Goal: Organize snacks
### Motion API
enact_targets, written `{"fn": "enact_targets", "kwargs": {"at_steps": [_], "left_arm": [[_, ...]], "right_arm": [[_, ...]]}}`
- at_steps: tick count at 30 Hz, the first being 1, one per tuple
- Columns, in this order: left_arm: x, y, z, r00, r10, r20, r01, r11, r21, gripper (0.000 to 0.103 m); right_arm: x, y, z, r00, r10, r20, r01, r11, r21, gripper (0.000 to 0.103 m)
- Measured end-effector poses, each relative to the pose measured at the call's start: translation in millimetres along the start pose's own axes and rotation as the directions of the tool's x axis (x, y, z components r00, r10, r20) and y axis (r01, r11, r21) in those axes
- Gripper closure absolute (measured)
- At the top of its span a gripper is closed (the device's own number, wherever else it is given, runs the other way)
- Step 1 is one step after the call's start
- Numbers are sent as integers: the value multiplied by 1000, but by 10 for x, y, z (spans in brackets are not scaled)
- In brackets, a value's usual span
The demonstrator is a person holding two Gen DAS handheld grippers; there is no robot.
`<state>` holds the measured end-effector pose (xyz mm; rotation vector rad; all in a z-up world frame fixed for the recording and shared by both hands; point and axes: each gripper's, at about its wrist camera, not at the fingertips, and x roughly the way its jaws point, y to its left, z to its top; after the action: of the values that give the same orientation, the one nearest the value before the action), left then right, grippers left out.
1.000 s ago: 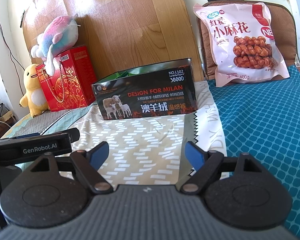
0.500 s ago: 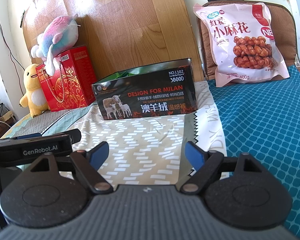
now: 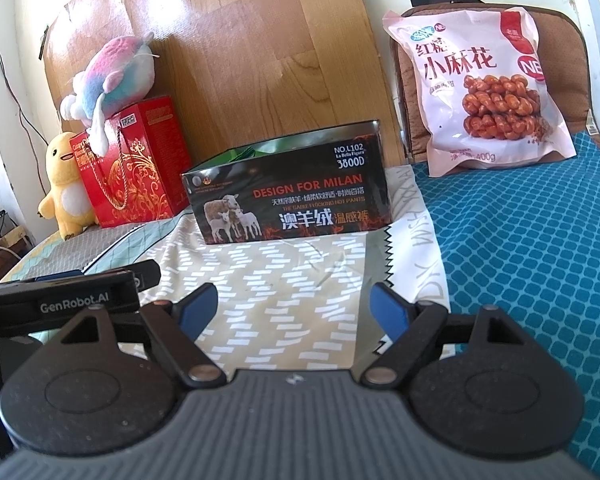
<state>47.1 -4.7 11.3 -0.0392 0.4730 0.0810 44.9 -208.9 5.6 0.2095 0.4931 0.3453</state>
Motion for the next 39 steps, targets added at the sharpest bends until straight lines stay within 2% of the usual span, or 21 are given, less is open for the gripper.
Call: {"fn": "enact_targets", "kwargs": {"at_steps": [39], "left_arm": [[22, 9, 4, 1000, 6, -11, -6, 1000, -10, 0]], "right_arm": [[-2, 10, -6, 1000, -3, 2, 3, 1000, 1, 18]]}}
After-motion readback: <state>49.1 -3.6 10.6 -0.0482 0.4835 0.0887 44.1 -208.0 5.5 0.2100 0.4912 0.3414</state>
